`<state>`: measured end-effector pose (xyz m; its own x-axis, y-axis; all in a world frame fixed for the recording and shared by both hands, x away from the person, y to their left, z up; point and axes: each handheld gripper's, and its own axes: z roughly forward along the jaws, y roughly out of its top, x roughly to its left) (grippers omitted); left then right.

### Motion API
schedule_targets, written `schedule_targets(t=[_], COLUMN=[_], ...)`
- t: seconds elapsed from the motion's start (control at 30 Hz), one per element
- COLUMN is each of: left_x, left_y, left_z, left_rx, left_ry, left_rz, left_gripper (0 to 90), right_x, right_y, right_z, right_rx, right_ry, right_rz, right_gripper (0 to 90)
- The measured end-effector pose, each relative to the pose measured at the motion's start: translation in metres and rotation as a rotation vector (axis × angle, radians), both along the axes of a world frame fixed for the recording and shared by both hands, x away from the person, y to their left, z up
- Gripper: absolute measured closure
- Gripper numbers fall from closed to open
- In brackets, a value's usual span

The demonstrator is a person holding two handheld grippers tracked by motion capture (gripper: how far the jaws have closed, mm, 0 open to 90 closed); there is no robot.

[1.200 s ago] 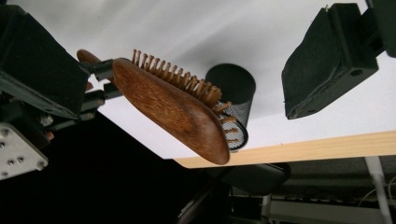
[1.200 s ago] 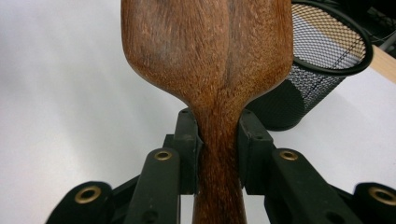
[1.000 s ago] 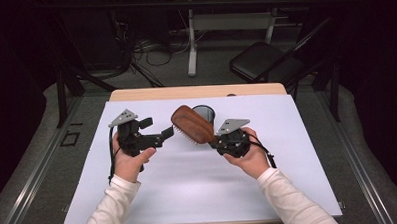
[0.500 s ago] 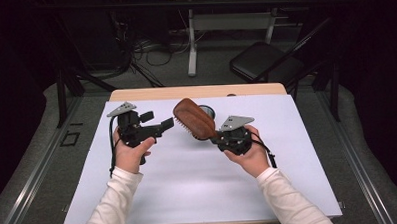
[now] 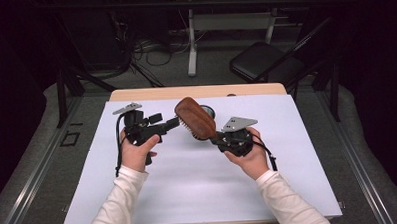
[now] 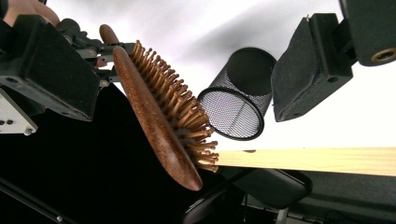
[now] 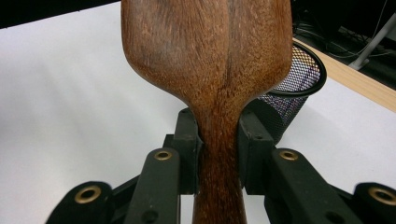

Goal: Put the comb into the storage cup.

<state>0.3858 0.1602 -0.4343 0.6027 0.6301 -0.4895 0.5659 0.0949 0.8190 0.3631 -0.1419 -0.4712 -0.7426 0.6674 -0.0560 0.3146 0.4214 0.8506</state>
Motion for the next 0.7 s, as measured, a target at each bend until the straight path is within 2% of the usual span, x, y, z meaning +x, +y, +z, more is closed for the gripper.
schedule_targets(t=[0.07,0.13,0.23,0.47,0.63,0.7], left_x=[0.0,0.001,0.001,0.002,0.003,0.003], left_y=[0.0,0.0,0.0,-0.003,-0.006,-0.009], left_z=[-0.001,-0.001,-0.003,-0.008,-0.011,-0.013], left_rx=[-0.003,-0.013,-0.029,-0.022,-0.015,-0.029], left_ry=[0.003,0.012,0.026,0.049,0.06,0.067], left_rz=[-0.005,-0.018,-0.025,-0.036,-0.05,-0.063], left_gripper=[9.7,15.5,15.4,15.2,15.1,15.1], right_x=[-0.001,-0.003,-0.009,-0.017,-0.018,-0.018], right_y=[0.001,0.003,0.008,0.017,0.019,0.019], right_z=[0.0,-0.001,-0.001,-0.001,-0.003,-0.004], right_rx=[-0.002,-0.002,-0.005,-0.009,-0.008,-0.01], right_ry=[-0.003,-0.009,-0.024,-0.055,-0.057,-0.054], right_rz=[0.001,0.005,0.024,0.046,0.052,0.051], right_gripper=[72.9,72.9,72.9,72.9,72.9,72.9])
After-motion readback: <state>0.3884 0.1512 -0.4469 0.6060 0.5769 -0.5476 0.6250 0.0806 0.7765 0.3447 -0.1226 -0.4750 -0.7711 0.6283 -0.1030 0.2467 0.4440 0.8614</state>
